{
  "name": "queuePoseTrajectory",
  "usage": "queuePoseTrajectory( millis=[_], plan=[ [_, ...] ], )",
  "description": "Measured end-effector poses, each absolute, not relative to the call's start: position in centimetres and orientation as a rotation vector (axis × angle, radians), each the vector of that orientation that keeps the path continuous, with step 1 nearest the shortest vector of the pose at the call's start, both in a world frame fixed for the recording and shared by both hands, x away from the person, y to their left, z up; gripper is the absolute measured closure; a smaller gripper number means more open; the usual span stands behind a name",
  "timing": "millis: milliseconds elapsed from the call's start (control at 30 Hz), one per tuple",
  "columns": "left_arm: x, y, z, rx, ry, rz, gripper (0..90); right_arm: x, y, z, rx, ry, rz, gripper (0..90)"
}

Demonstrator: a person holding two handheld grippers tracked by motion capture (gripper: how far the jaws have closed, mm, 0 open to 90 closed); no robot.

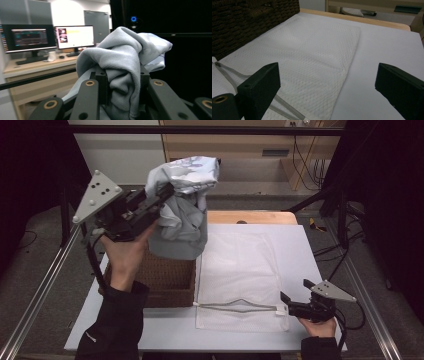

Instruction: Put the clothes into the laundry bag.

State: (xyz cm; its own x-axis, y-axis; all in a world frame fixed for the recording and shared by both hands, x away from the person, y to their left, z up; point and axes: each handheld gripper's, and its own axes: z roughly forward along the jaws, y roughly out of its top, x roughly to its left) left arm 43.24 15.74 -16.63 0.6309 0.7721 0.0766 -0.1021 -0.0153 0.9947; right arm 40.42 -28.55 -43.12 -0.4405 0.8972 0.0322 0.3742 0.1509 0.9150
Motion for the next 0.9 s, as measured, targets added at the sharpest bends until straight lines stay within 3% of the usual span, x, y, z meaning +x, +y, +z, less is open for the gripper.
queuePoseTrajectory(
  millis=[567, 900],
  plan=[
    [43.7, 6.7, -18.8, 1.503, 0.486, 0.612, 71.0, 40.2, -28.8, -42.8, 1.196, 1.891, 1.281, 8.5],
    [44.2, 2.4, -23.1, 1.589, 0.459, 0.510, 70.8, 40.1, -29.0, -42.7, 1.196, 1.890, 1.275, 10.8]
  ],
)
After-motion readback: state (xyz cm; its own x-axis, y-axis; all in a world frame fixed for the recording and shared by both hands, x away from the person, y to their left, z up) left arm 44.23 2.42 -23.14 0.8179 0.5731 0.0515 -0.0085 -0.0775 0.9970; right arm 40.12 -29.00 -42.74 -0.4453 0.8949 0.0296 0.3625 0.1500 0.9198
